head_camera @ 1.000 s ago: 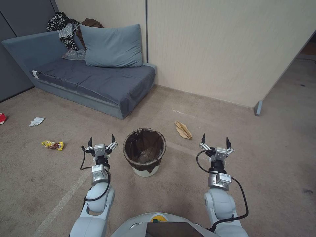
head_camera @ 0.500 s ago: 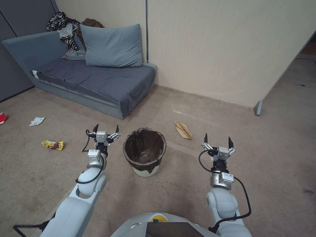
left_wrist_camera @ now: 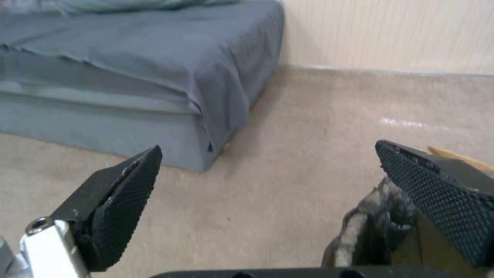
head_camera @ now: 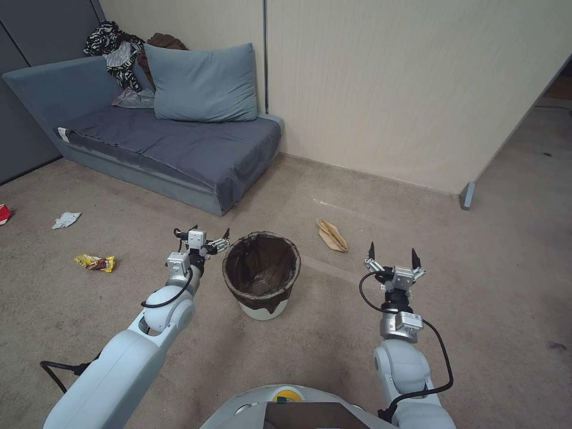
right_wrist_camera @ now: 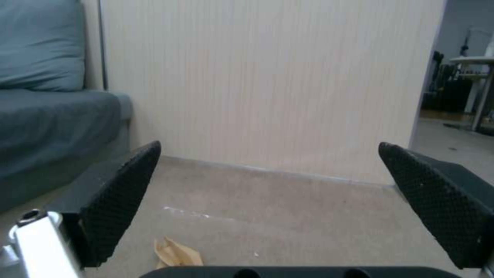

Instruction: Pick up the trash bin, then pick up the garbage from the floor and place it into the trash bin.

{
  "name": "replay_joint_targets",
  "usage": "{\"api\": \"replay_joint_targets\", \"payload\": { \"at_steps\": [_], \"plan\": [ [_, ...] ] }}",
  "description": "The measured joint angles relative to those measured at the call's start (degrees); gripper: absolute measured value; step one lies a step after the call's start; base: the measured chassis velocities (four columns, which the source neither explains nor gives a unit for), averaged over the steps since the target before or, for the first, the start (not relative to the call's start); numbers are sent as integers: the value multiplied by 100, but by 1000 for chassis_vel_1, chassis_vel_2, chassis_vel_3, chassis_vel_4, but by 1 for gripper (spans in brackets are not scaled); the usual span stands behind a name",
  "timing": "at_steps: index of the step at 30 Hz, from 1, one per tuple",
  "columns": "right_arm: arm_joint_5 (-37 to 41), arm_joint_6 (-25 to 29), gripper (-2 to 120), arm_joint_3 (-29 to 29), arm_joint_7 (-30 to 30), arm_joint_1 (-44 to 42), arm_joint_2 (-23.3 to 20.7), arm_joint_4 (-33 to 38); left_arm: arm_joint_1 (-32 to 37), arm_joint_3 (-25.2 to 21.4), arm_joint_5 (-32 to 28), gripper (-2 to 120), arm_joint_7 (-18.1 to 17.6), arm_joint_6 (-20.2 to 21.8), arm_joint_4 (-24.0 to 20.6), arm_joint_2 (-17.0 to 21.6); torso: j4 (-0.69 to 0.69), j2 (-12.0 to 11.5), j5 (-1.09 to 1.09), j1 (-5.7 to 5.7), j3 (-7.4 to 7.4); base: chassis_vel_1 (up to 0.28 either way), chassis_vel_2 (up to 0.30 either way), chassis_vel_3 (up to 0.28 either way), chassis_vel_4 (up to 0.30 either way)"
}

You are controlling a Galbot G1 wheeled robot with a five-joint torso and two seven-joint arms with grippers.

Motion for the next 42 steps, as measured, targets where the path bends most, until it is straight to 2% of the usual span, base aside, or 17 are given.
{"api": "replay_joint_targets", "payload": {
  "at_steps": [7, 15, 35, 37, 42],
  "plan": [
    [2, 1, 100, -37, 1, 7, 19, -28, -244, 318, -625, 100, -76, 386, 83, 181, 0, 0, 0, 0, 0, 0, 0, 0, 0],
    [3, 17, 100, -30, 12, 15, 41, -42, -640, 688, -1277, 100, -317, 898, 361, 150, -1, 0, 0, 0, 0, 0, 0, 0, 0],
    [4, 32, 100, -24, 33, 16, 83, -30, -938, 898, -1673, 100, -466, 1300, 573, 168, 0, 0, 1, 0, 0, 0, 0, 0, 0],
    [4, 39, 100, -27, 39, 17, 107, -29, -1048, 934, -1887, 100, -547, 1584, 676, 162, 0, 0, 0, 0, 0, 0, 0, 0, 0],
    [-3, 42, 100, -47, 48, 35, 137, -33, -1190, 1023, -2098, 100, -569, 1943, 773, 140, 0, 0, 0, 0, 0, 0, 0, 0, 0]
  ]
}}
